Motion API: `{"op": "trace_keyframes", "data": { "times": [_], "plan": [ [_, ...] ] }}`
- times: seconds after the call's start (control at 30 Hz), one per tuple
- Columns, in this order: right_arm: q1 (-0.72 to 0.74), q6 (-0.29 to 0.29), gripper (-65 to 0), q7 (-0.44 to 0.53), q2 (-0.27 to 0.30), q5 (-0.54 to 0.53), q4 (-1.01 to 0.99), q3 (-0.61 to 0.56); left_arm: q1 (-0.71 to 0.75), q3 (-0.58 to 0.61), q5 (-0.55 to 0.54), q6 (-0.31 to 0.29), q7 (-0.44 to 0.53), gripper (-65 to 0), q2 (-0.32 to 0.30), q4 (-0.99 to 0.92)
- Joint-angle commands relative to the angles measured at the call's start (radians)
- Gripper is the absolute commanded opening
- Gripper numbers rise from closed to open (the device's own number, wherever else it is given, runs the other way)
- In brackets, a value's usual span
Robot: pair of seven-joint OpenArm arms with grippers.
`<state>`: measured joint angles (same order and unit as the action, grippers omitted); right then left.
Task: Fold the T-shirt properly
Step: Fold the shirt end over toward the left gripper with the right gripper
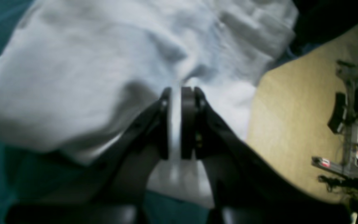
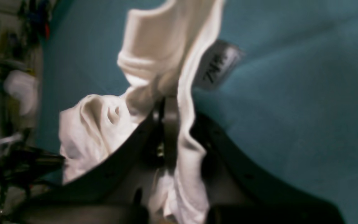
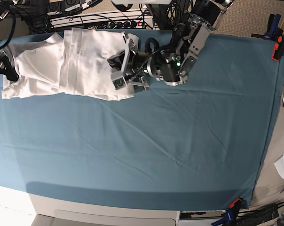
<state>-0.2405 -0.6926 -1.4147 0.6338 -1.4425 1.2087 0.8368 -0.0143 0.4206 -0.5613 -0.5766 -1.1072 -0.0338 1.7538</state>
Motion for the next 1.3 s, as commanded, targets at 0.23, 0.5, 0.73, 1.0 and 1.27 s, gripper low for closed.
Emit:
{"op": "trace_keyframes", "data": {
  "times": [0.23,0.5,0.73,1.0,1.27],
  "plan": [
    [-0.091,-0.006,-65.0,0.018,-0.140,-0.041,0.447,0.010,-0.004,-0.128,-0.086,-0.012,-0.007,-58.0,0.008,0.019],
    [-0.175,-0.006,-65.0,0.018,-0.411,-0.023,0.729,0.008,0.018,-0.197,-0.150,-0.026,-0.027,-58.0,-0.049,0.019],
    [-0.192,-0.006,-65.0,0.018,-0.571,0.038,0.812,0.000,0.039,-0.196,-0.167,-0.026,-0.029,-58.0,-0.127,0.036],
    [-0.191,-0.006,-65.0,0.060,-0.610,0.279,0.812,-0.212,0.048,-0.197,-0.173,-0.026,-0.030,-58.0,-0.169,0.047],
    [-0.173,-0.006,-65.0,0.161,-0.682,0.393,0.813,-0.312,0.048,-0.196,-0.174,-0.026,-0.030,-58.0,-0.169,0.047]
  ]
}}
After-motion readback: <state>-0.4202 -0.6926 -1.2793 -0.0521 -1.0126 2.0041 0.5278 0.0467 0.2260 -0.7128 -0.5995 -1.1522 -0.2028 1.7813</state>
